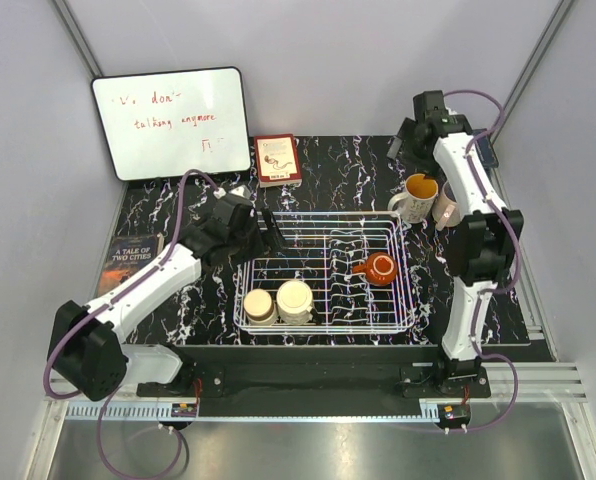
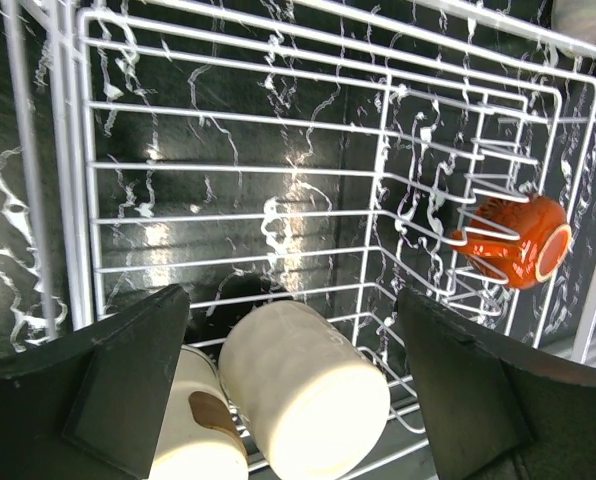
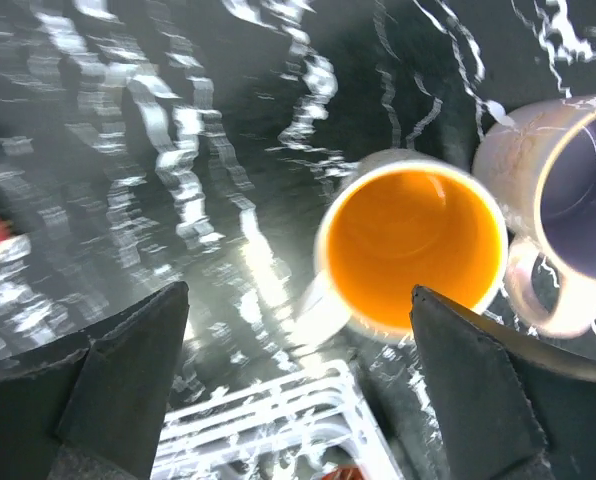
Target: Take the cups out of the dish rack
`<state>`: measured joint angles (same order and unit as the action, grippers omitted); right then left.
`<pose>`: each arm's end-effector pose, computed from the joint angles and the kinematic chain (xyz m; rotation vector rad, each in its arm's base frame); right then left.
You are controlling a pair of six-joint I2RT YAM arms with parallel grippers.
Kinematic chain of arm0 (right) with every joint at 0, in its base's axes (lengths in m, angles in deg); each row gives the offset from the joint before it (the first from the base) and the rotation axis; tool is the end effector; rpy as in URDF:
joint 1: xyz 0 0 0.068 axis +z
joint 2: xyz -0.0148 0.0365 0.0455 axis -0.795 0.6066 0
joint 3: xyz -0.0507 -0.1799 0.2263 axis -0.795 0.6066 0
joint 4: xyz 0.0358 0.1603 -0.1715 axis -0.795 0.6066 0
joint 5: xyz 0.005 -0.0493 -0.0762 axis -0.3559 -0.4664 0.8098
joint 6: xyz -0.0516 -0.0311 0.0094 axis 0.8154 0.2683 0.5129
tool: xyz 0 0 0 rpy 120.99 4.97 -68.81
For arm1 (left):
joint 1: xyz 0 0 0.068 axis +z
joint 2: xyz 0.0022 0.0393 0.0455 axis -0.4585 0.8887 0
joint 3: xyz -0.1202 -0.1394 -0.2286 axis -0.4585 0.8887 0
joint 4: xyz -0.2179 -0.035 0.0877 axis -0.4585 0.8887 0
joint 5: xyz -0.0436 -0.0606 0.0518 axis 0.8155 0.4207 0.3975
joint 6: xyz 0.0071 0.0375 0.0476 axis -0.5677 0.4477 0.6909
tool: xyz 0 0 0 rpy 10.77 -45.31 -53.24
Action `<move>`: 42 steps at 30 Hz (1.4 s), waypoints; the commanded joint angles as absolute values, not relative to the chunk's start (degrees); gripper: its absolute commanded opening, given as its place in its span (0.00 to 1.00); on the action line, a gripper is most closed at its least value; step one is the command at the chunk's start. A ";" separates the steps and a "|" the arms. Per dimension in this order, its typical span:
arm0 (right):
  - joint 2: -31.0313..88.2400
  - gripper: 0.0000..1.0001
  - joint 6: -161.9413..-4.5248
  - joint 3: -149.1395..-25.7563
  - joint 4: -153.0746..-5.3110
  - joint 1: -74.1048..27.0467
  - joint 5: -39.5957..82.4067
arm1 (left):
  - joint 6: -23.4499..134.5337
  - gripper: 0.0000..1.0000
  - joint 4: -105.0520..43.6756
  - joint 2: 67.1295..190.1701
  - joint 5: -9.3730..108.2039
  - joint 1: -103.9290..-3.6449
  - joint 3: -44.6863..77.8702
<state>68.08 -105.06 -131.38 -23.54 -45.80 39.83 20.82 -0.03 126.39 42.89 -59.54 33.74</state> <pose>0.4474 0.0452 0.3155 0.5498 2.4827 -0.0007 0.2076 -0.1325 0.2883 -0.2904 2.4788 -0.6567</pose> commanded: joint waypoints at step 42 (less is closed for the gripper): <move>17.22 1.00 -103.84 -88.02 -36.46 -11.44 45.57 | 29.86 0.85 18.43 131.73 26.56 -91.44 22.31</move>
